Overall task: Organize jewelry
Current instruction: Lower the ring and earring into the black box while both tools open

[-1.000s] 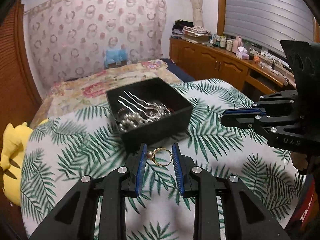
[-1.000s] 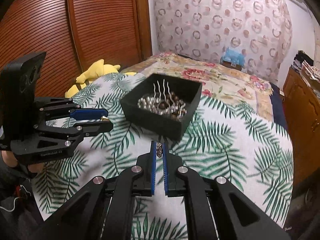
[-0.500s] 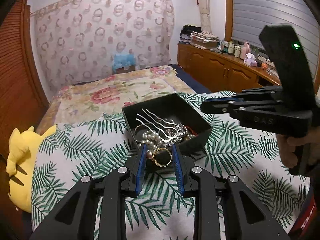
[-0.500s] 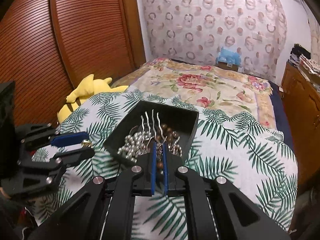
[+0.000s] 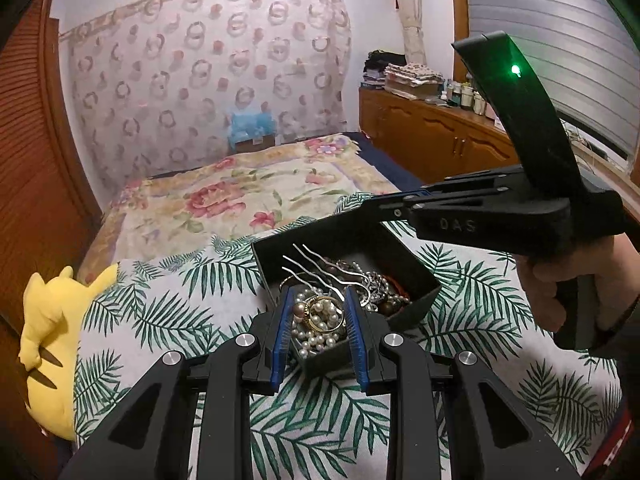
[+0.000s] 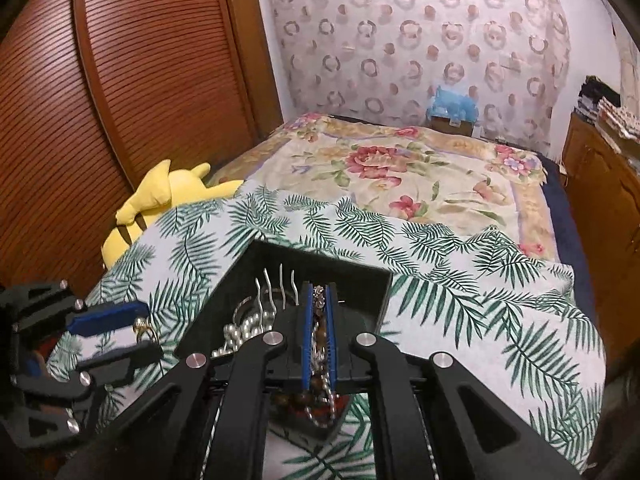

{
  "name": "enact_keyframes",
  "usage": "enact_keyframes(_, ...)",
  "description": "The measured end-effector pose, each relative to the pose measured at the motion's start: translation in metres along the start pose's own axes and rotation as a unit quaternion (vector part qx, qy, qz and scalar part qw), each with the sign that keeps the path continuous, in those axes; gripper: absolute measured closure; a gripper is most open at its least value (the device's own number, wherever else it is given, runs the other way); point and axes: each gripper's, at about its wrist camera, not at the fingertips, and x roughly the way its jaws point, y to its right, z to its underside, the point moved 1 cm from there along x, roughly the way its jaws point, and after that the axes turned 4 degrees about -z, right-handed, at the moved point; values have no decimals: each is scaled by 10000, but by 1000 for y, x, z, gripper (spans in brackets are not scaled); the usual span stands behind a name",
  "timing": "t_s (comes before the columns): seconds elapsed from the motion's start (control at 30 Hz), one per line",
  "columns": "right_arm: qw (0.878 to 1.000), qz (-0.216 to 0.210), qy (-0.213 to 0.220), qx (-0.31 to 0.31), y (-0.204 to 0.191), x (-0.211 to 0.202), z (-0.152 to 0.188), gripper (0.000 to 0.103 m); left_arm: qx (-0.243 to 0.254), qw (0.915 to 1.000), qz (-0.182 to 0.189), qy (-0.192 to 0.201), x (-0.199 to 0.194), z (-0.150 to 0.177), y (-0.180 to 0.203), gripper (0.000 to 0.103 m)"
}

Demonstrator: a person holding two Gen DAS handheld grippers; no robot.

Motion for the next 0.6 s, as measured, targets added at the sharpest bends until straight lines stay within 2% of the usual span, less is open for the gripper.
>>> enact_keyframes(0.23, 9999, -48, 52, 76, 3, 3, -4, 94, -69, 10000, -21, 18, 6, -6, -3, 79)
enact_keyframes(0.27, 9999, -46, 74, 105, 4, 2, -4, 92, -82, 10000, -25, 10, 8, -8, -4, 79)
enact_keyframes(0.33, 9997, -108, 118, 181, 8, -1, -3, 81, -89, 10000, -37, 2, 12, -10, -4, 79)
enact_keyframes(0.6, 9996, 42, 100, 256, 21, -12, 13, 80, -97, 9999, -53, -79, 32, -15, 0, 79)
